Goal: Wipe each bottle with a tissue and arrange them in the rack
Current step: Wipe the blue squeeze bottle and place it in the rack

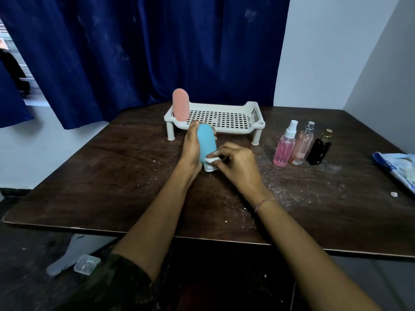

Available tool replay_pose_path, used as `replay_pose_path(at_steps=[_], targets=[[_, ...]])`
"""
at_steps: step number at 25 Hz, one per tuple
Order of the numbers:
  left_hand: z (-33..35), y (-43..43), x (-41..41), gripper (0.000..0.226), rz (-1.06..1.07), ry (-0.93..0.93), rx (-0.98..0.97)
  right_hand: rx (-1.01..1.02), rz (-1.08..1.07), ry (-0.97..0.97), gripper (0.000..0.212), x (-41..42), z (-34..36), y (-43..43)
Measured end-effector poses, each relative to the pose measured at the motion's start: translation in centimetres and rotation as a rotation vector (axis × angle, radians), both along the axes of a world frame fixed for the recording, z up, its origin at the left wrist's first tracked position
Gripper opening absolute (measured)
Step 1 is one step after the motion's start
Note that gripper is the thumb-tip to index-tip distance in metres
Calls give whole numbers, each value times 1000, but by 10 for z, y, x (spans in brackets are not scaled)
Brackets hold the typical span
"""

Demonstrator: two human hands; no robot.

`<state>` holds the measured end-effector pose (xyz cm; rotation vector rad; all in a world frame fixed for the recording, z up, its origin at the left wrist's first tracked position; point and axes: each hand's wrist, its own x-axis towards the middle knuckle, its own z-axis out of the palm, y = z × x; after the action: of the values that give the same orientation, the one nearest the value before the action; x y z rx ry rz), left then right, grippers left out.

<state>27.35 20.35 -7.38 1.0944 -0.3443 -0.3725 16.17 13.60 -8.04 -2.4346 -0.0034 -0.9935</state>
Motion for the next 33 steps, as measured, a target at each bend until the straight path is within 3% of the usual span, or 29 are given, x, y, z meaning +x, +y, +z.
replay_pose_path(at_steps=[5, 9, 14, 18, 25, 29, 33], targets=[[1, 2, 2, 45, 12, 17, 22, -48, 37, 33, 17, 2, -4, 0], [0, 0, -2, 41, -39, -28, 3, -123, -36, -83, 18, 3, -5, 2], [-1, -3, -5, 44, -41, -67, 22, -40, -81, -194, 19, 3, 0, 2], [0, 0, -3, 35, -28, -26, 7, 3, -13, -135, 17, 4, -2, -1], [7, 10, 5, 39, 59, 49, -75, -52, 104, -2, 19, 6, -8, -1], [8, 9, 0, 40, -26, 85, -102, -87, 57, -108, 18, 5, -5, -1], [7, 6, -6, 49, -166, 79, -47, 46, -24, -222, 20, 3, 1, -2]])
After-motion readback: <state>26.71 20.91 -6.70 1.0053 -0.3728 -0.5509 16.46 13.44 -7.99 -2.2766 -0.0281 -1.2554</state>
